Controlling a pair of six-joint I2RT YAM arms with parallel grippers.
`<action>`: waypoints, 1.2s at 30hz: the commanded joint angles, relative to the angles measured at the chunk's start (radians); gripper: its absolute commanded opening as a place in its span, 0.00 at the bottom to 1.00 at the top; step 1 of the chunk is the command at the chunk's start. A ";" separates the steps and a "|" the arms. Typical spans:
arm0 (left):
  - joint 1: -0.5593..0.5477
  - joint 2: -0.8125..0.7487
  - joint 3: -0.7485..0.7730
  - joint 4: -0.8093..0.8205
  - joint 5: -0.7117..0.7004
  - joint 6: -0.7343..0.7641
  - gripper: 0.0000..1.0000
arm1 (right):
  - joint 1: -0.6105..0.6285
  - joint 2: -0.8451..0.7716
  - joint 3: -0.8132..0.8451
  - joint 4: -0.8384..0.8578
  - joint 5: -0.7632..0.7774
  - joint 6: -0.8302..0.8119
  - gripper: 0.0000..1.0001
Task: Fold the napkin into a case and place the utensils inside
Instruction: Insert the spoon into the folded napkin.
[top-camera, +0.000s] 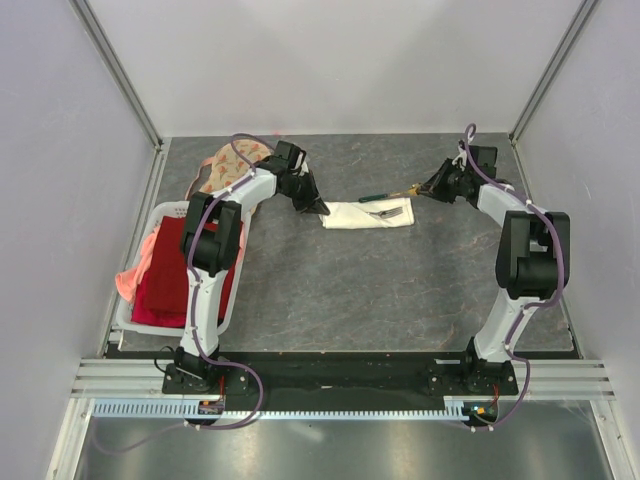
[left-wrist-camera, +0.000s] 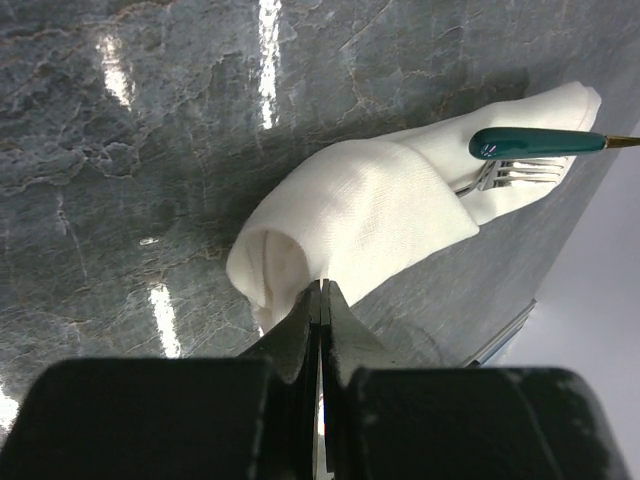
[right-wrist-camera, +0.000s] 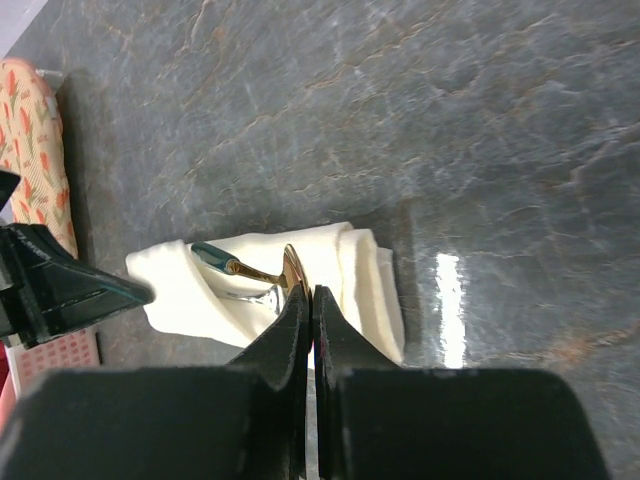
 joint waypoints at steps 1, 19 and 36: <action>0.004 -0.004 -0.017 0.020 -0.021 -0.005 0.02 | 0.018 0.004 -0.003 0.060 -0.034 0.017 0.00; 0.004 -0.006 -0.038 0.020 -0.020 0.006 0.02 | 0.002 0.010 -0.039 0.063 -0.100 -0.022 0.00; 0.004 -0.001 -0.043 0.020 -0.001 -0.005 0.02 | 0.107 0.057 -0.056 0.112 -0.100 0.061 0.00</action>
